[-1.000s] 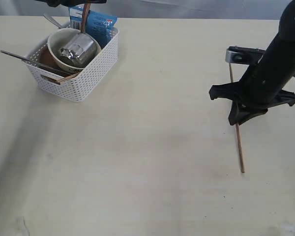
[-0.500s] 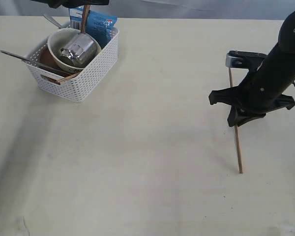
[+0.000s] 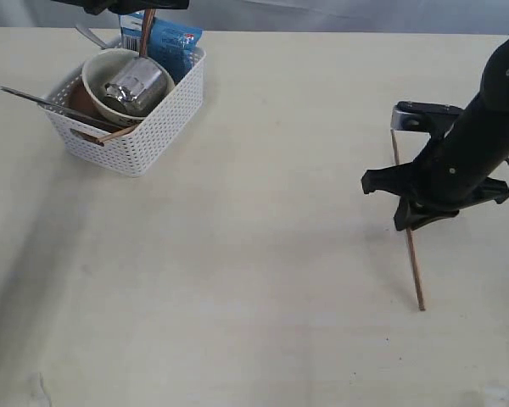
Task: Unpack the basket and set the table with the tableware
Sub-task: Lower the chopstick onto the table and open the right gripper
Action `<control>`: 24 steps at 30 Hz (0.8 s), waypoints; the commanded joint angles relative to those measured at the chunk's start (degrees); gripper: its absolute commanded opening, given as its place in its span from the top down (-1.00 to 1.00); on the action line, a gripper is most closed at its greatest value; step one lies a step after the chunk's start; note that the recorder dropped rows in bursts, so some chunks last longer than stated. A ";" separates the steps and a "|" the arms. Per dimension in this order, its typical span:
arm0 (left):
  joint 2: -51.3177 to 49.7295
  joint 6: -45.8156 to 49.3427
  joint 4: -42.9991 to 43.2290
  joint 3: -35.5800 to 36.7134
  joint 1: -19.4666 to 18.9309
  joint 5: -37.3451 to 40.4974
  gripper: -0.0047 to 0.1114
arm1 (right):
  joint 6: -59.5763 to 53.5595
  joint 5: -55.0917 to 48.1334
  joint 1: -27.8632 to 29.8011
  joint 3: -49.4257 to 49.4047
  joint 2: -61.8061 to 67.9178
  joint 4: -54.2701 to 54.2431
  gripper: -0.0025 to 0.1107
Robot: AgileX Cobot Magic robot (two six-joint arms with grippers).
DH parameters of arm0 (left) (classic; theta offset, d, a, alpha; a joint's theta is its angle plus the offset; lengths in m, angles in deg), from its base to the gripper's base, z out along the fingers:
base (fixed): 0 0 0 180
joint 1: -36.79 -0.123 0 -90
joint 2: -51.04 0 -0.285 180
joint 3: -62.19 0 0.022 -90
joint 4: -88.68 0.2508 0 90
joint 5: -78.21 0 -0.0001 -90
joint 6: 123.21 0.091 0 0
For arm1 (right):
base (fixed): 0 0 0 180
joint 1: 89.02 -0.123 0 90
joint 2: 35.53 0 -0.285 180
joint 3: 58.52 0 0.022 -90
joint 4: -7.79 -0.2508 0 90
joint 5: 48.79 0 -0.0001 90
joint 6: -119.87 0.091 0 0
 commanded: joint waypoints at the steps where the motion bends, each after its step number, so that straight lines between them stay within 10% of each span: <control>1: 0.31 0.05 -0.33 0.28 -0.05 0.32 0.92 | -0.20 1.01 0.03 -0.33 -0.24 0.15 0.96; 9: 0.31 -1.65 -0.33 0.28 -0.05 0.30 0.92 | 0.03 0.90 0.03 -0.33 -0.24 -0.47 0.06; 24: 0.31 -2.58 2.66 0.28 -0.05 -3.97 0.92 | -0.94 5.86 0.03 0.98 -0.46 -0.89 0.05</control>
